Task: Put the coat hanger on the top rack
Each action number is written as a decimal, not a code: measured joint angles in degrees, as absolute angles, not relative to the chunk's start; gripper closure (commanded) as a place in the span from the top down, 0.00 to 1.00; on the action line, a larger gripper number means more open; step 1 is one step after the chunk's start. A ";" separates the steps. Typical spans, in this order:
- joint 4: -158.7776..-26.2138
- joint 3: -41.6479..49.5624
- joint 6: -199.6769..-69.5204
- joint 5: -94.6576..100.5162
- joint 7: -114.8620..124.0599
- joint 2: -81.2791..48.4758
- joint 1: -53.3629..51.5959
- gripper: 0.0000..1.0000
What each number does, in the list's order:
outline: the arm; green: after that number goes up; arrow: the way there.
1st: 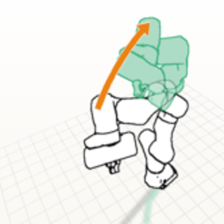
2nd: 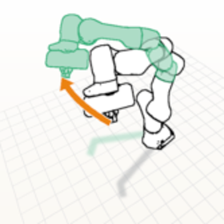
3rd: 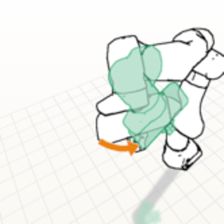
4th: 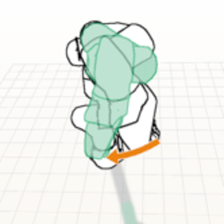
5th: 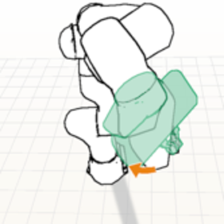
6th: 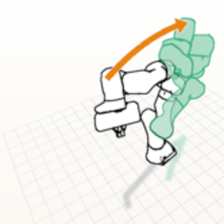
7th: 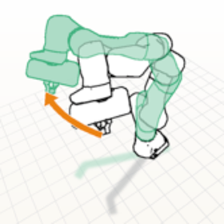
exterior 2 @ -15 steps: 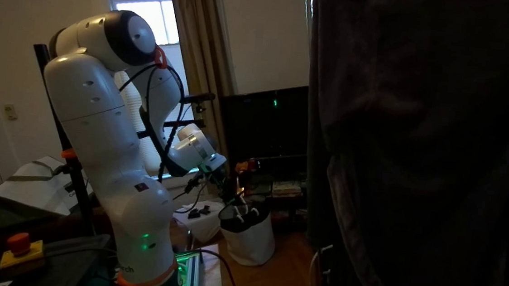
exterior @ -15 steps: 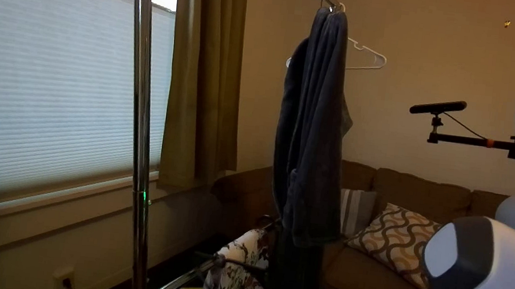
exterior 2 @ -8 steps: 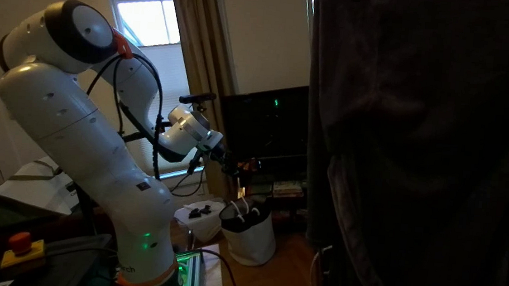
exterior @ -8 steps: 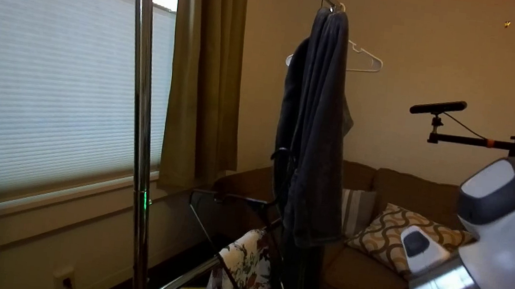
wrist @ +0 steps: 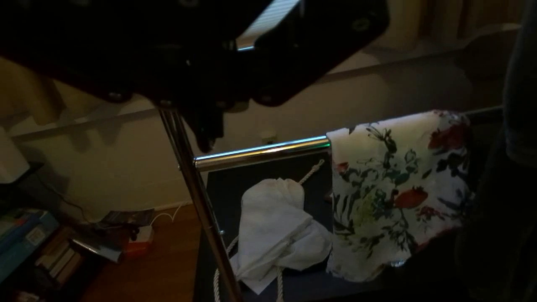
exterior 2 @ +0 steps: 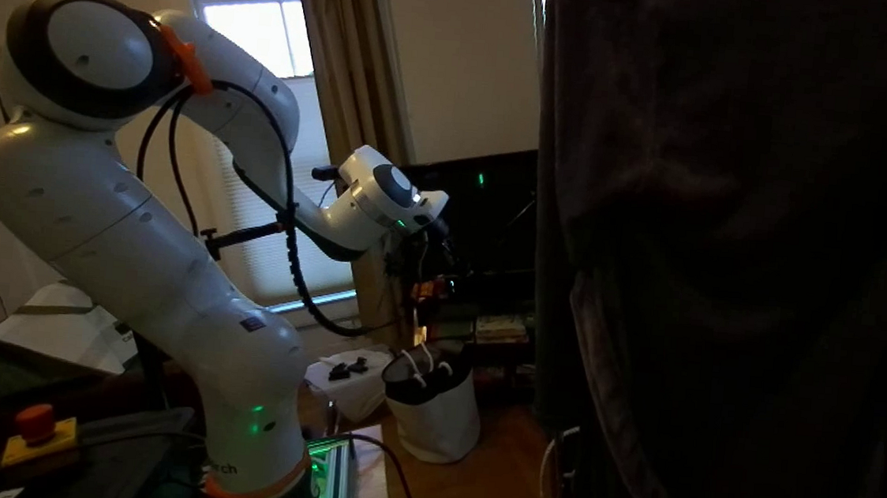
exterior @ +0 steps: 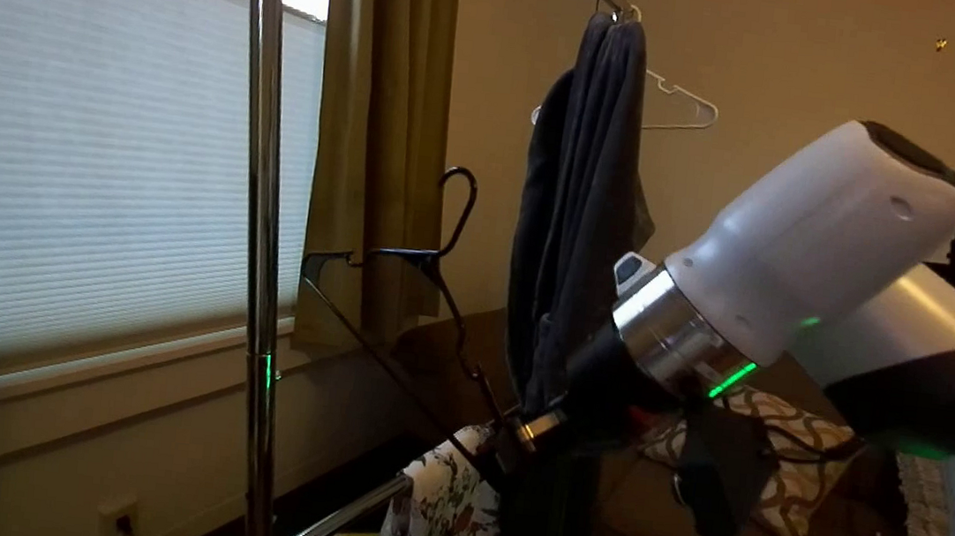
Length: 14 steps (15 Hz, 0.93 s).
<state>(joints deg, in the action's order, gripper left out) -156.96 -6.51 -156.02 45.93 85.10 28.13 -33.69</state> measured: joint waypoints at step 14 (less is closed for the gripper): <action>-146.12 -8.53 -163.58 40.66 48.29 31.08 -24.06 0.02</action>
